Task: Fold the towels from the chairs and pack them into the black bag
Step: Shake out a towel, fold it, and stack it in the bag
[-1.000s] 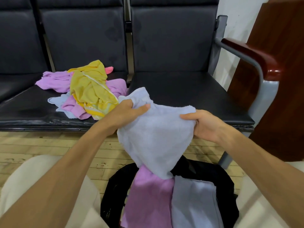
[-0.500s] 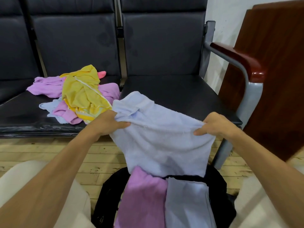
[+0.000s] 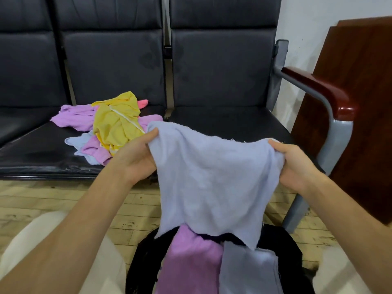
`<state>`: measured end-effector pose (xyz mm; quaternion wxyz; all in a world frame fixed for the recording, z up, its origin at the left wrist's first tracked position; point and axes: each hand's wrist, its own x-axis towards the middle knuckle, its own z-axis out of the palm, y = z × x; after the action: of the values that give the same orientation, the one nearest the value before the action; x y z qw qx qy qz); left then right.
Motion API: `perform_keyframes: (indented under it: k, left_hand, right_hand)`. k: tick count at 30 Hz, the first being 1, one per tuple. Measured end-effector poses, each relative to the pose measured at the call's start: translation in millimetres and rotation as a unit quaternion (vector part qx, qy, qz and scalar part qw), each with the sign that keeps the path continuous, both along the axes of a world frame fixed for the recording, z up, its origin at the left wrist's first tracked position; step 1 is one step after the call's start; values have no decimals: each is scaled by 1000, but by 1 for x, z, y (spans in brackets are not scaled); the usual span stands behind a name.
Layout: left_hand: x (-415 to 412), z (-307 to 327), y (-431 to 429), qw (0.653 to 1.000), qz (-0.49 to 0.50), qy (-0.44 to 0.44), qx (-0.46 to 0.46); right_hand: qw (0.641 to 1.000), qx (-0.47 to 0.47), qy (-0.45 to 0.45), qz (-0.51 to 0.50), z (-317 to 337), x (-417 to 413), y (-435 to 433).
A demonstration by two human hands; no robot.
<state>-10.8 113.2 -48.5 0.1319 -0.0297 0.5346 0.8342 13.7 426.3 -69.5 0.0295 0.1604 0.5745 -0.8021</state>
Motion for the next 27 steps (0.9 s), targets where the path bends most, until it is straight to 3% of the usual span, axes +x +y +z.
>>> perform_keyframes:
  k: [2, 4, 6, 9, 12, 18, 21, 25, 27]
  left_hand:
    - [-5, -7, -2, 987, 55, 60, -136]
    - [-12, -15, -6, 925, 102, 123, -344]
    - [-14, -22, -7, 881, 107, 134, -441]
    - [-8, -17, 3, 922, 105, 108, -357]
    - [-4, 12, 23, 939, 94, 129, -304]
    - [-5, 98, 22, 988, 79, 113, -65]
    - [1, 137, 13, 985, 98, 137, -29]
    - [14, 186, -2, 976, 114, 176, -62]
    - [23, 207, -5, 974, 95, 192, -73]
  right_hand:
    - [1000, -25, 16, -4, 2, 2, -2]
    - [999, -20, 20, -23, 4, 5, -6]
    - [999, -16, 16, -49, 6, 8, -12]
    - [999, -5, 11, -51, 18, 16, -25]
    - [997, 23, 36, -68, 45, 20, -42]
    - [985, -15, 134, -104, 113, 12, -46]
    - [977, 9, 172, -129, 158, 10, -41]
    - [938, 184, 217, -200, 199, 15, -27]
    - [925, 215, 222, -223, 213, 24, -17]
